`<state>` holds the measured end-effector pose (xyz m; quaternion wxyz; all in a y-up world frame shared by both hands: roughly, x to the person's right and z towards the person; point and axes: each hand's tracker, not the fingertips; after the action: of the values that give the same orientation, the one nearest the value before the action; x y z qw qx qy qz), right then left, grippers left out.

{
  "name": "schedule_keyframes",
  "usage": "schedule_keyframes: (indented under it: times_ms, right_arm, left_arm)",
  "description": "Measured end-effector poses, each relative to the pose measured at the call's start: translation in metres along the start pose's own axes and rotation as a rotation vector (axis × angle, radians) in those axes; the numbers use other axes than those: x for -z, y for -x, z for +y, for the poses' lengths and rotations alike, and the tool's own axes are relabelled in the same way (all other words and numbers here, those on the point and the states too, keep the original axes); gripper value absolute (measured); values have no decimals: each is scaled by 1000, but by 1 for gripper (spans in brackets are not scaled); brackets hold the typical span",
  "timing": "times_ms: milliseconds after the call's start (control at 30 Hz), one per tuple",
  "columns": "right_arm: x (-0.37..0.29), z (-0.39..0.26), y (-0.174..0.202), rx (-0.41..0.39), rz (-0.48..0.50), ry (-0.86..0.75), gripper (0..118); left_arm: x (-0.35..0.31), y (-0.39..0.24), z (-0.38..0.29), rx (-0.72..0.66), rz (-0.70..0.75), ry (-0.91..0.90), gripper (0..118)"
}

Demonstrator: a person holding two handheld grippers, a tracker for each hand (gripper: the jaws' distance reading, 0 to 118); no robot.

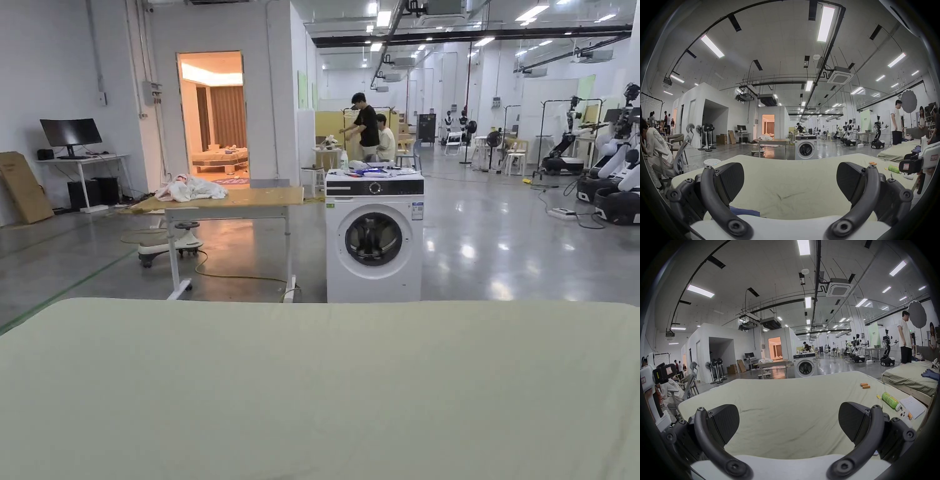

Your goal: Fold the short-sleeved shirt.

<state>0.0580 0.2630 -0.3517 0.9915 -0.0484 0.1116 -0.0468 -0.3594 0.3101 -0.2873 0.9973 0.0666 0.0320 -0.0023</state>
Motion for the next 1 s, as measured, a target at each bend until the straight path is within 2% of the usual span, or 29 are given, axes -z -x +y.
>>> schedule_keyframes:
  times_ms: [500, 600, 700, 800, 933, 1000]
  right_arm:
    - [3, 3, 2, -5, 3, 19, 118]
    - [9, 4, -1, 65, 5, 84, 118]
    - [13, 8, -4, 169, 58, 117, 118]
    - [14, 21, -1, 253, 17, 122, 118]
    - [14, 36, 5, 272, -128, 135, 118]
    - [15, 41, 9, 239, -134, 162, 118]
  left_arm:
    - [4, -8, 0, 27, -20, 30, 114]
    - [6, -8, -1, 13, -19, 48, 114]
    - [9, -6, -3, 5, -9, 86, 114]
    - [9, -6, -4, 15, -40, 91, 114]
    - [8, -5, -5, -4, -59, 87, 114]
    - [9, -5, -6, -14, -69, 89, 114]
